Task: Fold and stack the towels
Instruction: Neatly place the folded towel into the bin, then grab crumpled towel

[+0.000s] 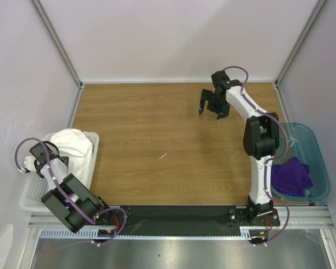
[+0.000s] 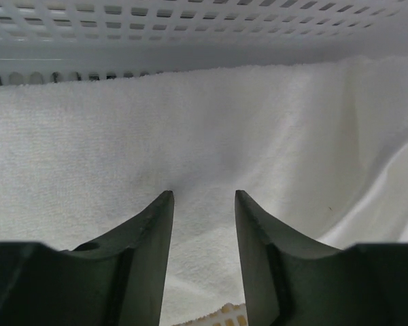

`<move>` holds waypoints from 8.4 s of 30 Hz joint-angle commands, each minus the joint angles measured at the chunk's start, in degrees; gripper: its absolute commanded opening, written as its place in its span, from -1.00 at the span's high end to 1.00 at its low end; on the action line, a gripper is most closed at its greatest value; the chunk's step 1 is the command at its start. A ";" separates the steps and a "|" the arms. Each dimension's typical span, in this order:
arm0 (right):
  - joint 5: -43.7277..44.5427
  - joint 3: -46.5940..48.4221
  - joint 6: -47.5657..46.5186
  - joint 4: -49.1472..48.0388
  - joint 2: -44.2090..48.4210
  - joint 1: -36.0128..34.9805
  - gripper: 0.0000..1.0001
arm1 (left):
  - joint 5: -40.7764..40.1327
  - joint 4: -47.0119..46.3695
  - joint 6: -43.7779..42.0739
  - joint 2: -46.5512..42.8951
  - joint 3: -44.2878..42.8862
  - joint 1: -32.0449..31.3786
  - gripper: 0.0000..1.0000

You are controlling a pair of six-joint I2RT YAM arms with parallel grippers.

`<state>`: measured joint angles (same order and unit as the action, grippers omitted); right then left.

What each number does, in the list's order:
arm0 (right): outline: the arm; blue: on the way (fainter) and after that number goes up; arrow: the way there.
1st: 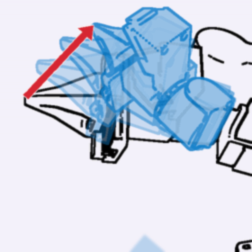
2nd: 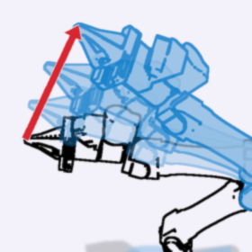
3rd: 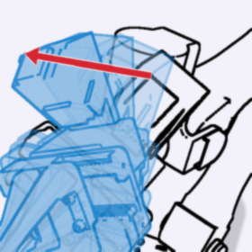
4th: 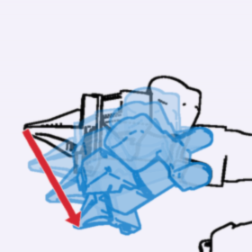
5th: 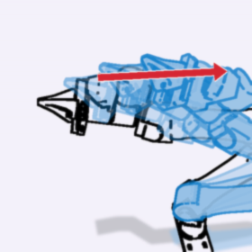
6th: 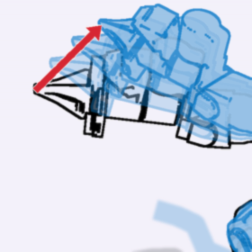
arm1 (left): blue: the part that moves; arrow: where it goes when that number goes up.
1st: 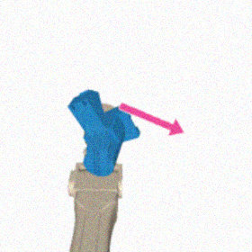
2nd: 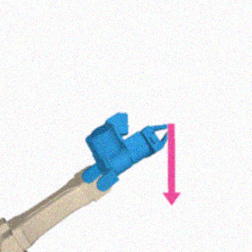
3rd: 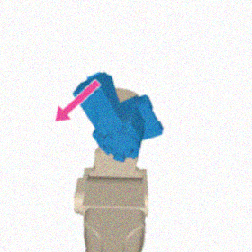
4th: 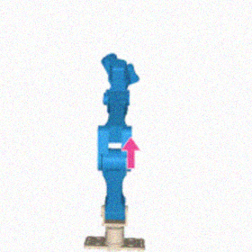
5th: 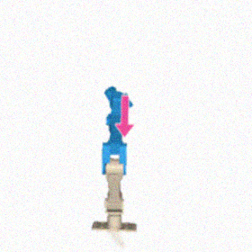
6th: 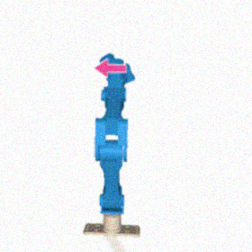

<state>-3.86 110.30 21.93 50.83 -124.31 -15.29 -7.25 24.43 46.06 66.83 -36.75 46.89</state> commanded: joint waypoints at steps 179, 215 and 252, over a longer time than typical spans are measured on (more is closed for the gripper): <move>3.86 -10.98 2.41 -5.91 22.26 4.57 -0.99 | 8.45 9.94 -34.73 -0.73 -31.90 -25.35 -0.71; 11.42 -25.22 9.44 -8.29 39.59 5.36 -1.00 | -2.15 13.80 -39.57 11.92 -19.06 -39.34 0.66; 33.04 -58.00 28.95 -1.41 52.51 46.40 -0.99 | -0.67 7.49 -27.78 10.17 -42.01 -76.33 -0.98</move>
<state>24.01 54.06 48.14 53.47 -71.96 30.63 -10.24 37.21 16.53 78.06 -80.60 -28.45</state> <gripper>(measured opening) 0.995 0.989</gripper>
